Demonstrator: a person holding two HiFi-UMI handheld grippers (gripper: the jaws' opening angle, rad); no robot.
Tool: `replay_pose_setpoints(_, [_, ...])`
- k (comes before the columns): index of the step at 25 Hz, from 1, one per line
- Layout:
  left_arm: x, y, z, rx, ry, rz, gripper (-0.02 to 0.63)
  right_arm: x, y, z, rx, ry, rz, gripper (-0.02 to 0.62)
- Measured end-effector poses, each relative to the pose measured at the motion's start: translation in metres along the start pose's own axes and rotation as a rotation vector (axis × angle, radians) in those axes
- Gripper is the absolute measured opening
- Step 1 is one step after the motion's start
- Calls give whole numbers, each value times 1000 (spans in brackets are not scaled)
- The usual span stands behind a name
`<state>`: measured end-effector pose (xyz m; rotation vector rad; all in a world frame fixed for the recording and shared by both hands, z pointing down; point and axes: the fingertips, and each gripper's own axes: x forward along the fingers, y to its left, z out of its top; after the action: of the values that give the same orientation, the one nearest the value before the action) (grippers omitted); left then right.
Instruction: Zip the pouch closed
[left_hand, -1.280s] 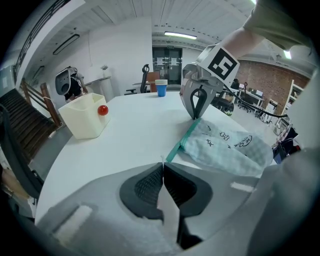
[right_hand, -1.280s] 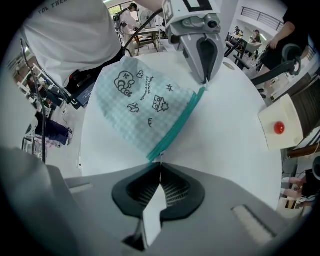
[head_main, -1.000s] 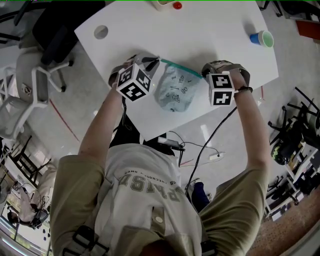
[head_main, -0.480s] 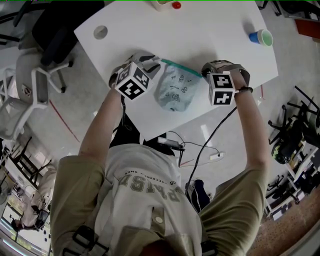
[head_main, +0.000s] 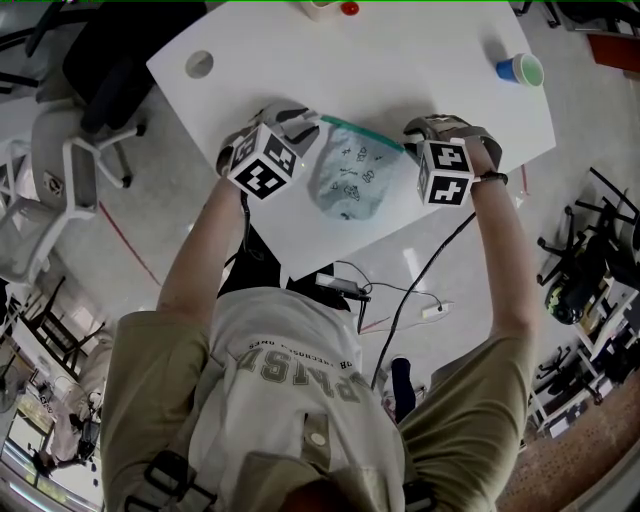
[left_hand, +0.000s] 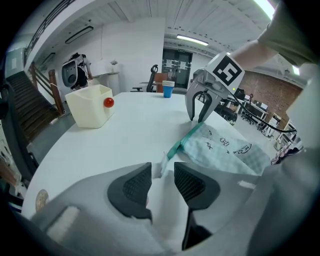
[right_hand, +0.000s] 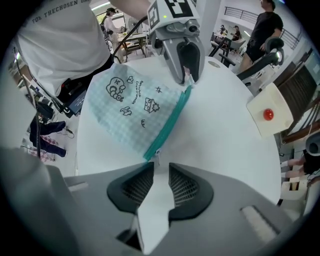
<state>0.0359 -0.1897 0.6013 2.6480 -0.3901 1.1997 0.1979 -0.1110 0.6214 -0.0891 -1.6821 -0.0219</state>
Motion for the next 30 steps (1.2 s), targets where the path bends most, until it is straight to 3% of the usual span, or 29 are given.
replay_pose_setpoints(5, [-5, 6, 4, -5, -18, 20, 149, -5, 0, -1, 95, -42, -46, 107])
replay_pose_setpoints(11, [-20, 9, 24, -31, -90, 68, 149, -24, -5, -1, 284, -155, -193, 106])
replay_pose_setpoints(15, [-38, 10, 37, -38, -139, 127, 149, -51, -11, 6, 484, -282, -373, 106])
replay_pose_setpoints(20, [-72, 8, 55, -19, -226, 261, 149, -105, -5, 21, 702, -469, -632, 106])
replay_pose_setpoints(25, [-113, -6, 75, -85, -342, 352, 149, -173, 16, 27, 955, -685, -886, 106])
replay_pose_setpoints(30, [-162, -28, 97, -135, -460, 428, 149, -224, 58, 29, 1167, -812, -1089, 106])
